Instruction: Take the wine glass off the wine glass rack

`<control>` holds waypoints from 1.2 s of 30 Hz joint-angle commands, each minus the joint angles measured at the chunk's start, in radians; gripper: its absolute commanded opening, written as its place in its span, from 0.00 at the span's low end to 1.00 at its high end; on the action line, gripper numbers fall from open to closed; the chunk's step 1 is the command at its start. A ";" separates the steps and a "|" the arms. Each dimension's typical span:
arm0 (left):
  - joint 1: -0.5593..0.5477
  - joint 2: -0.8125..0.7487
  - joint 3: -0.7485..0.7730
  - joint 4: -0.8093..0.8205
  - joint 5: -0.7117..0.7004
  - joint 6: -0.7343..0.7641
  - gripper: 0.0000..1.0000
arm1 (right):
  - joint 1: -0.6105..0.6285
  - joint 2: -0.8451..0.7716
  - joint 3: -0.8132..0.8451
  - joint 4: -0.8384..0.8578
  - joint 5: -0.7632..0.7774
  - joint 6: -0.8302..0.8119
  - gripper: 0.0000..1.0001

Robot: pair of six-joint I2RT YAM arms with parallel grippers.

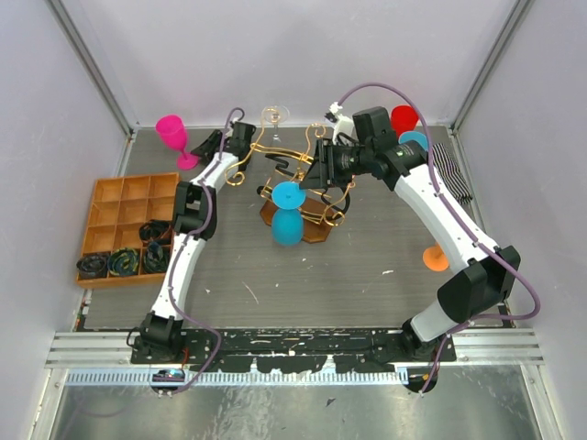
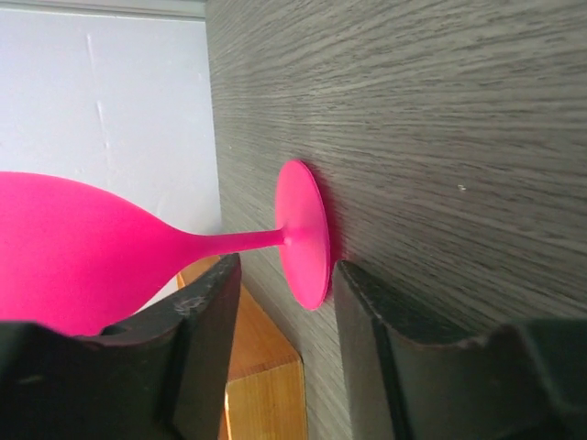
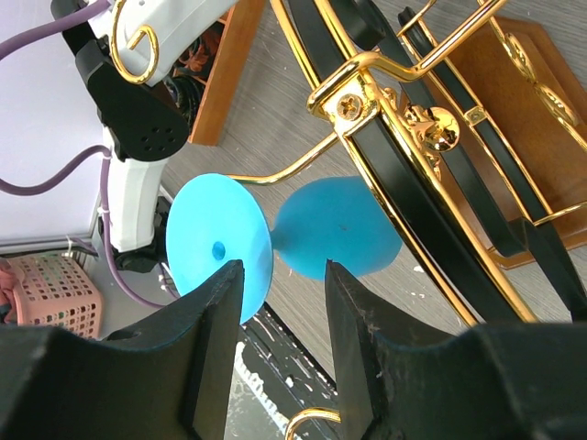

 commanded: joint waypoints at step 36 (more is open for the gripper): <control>0.024 -0.231 -0.049 -0.614 0.943 -0.541 0.92 | -0.005 -0.072 0.042 0.034 -0.003 0.062 0.46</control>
